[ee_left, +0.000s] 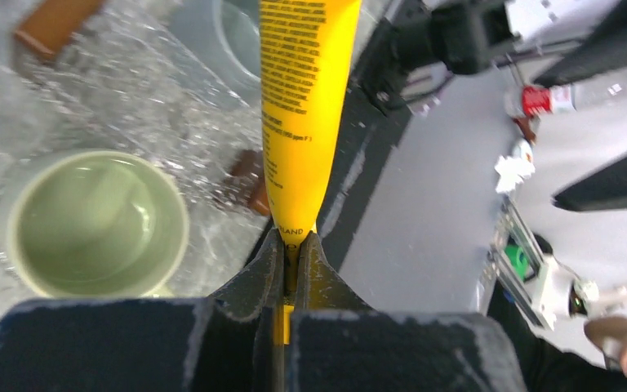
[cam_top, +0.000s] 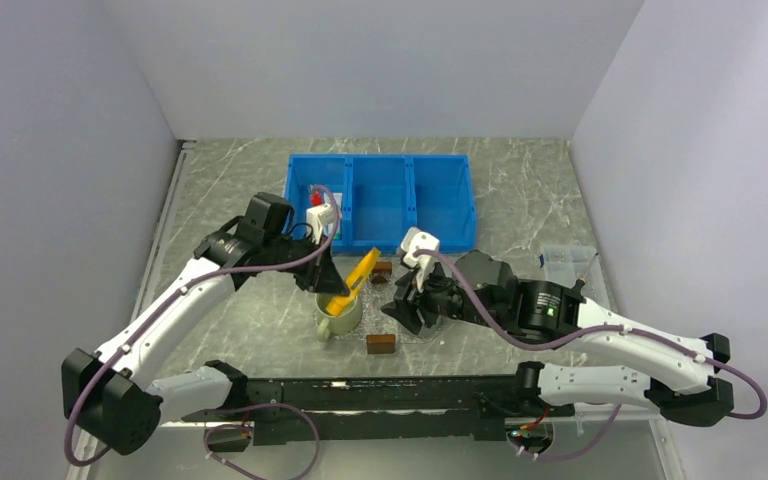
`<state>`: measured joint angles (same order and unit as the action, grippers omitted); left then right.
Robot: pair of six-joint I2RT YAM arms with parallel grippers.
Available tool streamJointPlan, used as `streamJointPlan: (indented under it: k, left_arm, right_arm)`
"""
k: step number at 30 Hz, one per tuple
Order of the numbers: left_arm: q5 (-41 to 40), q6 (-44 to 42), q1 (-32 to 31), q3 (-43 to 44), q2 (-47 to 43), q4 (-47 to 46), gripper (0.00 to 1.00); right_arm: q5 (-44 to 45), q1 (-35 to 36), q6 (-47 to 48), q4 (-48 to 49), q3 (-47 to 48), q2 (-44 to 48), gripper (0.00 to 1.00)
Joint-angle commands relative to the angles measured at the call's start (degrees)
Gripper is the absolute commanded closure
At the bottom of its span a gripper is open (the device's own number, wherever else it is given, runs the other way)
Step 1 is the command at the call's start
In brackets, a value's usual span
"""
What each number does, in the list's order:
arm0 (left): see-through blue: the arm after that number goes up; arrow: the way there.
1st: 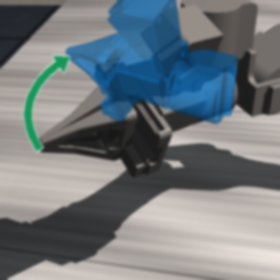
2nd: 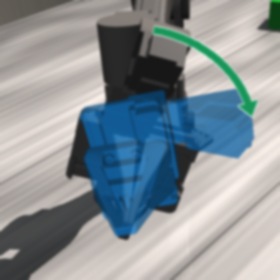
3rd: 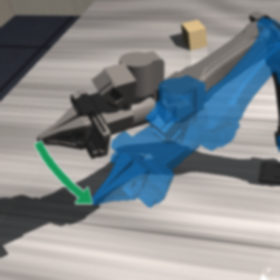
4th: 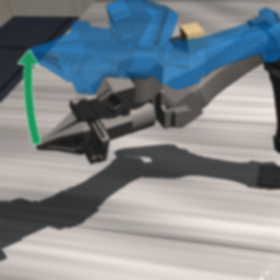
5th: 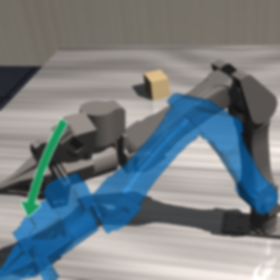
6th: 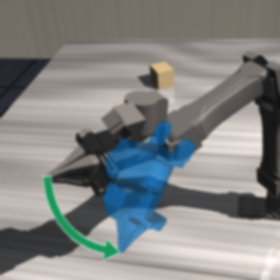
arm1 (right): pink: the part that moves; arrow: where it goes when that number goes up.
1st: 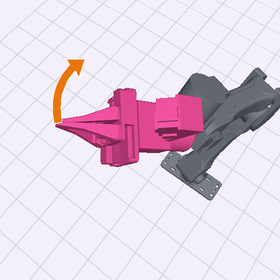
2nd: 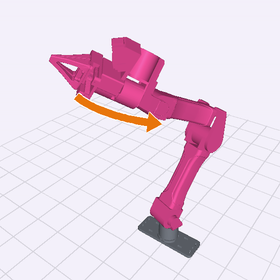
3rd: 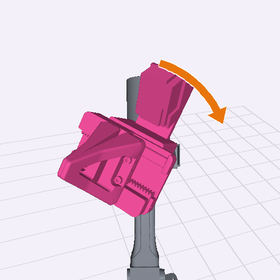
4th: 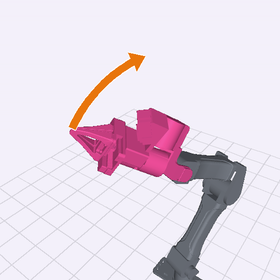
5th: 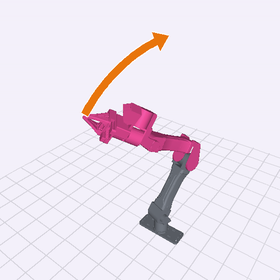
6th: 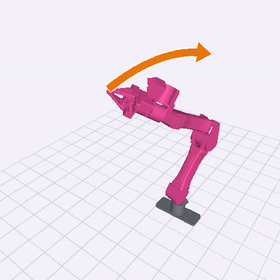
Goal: Prepare toiletry sets of a toothbrush and toothpaste on the tray
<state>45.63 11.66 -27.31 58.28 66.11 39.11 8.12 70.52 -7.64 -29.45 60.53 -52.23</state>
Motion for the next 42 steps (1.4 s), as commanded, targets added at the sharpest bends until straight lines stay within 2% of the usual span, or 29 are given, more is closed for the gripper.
streamJointPlan:
  k: [1, 4, 16, 24, 34, 42]
  left_arm:
    - [12.4, -1.4, -1.5, -2.6, -5.2, -4.6, 1.0]
    - [15.6, -0.9, -3.2, -5.2, -8.1, -5.8, 1.0]
    - [16.7, -1.6, -11.6, -9.3, -21.9, -8.5, 1.0]
    - [16.9, -3.0, -15.1, -9.6, -26.7, -8.0, 1.0]
    - [16.1, -4.1, -18.0, -9.6, -28.3, -7.3, 1.0]
    - [14.5, -5.1, -19.6, -9.1, -28.9, -6.1, 1.0]
  right_arm:
    - [-11.0, -0.1, 10.4, 1.4, 5.2, -1.7, 0.42]
    - [-14.6, -0.1, 13.9, 0.1, 7.2, -2.8, 0.41]
    - [-32.8, 0.0, 24.5, -2.8, 10.4, 2.1, 0.39]
    - [-39.2, 0.0, 24.1, -1.8, 12.1, 1.3, 0.39]
    - [-45.8, -0.1, 23.4, -1.9, 16.2, -7.4, 0.39]
    - [-48.7, 0.0, 22.2, -3.4, 18.0, -11.2, 0.45]
